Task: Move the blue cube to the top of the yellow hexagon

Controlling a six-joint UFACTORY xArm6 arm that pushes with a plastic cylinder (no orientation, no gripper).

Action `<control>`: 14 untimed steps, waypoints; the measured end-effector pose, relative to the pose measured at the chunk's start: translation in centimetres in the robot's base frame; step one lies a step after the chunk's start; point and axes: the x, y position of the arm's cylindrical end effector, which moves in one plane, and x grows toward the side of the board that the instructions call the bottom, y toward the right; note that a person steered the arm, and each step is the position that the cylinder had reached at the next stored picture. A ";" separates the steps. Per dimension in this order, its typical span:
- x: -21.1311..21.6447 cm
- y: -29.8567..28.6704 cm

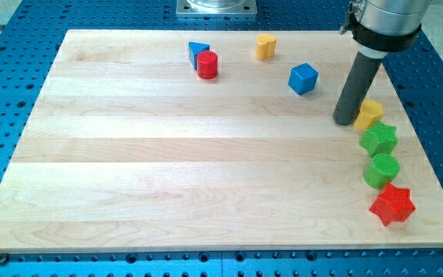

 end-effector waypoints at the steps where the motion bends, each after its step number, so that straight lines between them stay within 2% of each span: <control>1: 0.4 -11.3; 2: -4.8 -13.8; 3: -7.9 -2.9; 4: -7.8 0.6; 5: -12.7 2.6; 6: -10.3 8.4; 7: -8.0 7.3; 8: -7.6 5.5; 9: -7.6 4.2; 10: -9.7 5.3; 11: -7.3 8.6; 12: -4.6 7.8; 13: -4.3 6.3; 14: -7.4 6.8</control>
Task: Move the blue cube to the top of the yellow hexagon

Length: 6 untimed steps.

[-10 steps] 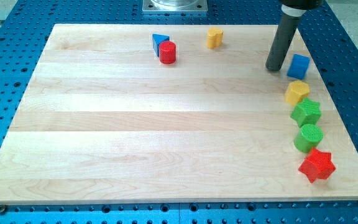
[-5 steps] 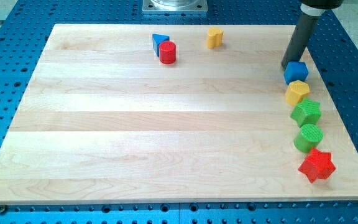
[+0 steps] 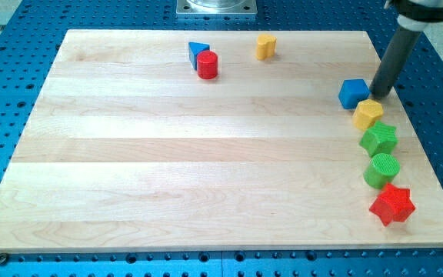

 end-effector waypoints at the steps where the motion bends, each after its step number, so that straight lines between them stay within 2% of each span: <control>1: -0.3 -14.0; 2: 2.7 -11.6; 3: 2.6 -6.8; 6: 2.3 -4.3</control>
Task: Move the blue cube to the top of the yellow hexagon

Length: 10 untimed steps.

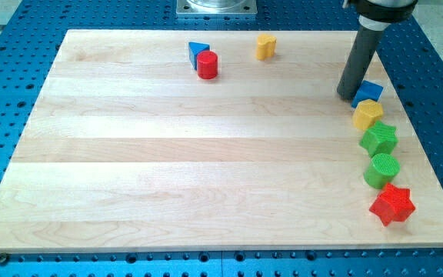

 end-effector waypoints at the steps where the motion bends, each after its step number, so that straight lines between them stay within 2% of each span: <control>1: 0.1 -6.4; 2: -2.7 -7.2; 3: -3.6 0.3; 6: 1.5 -0.1; 7: -1.9 1.9; 8: -3.2 12.2; 9: 3.9 10.7; 10: 6.5 5.9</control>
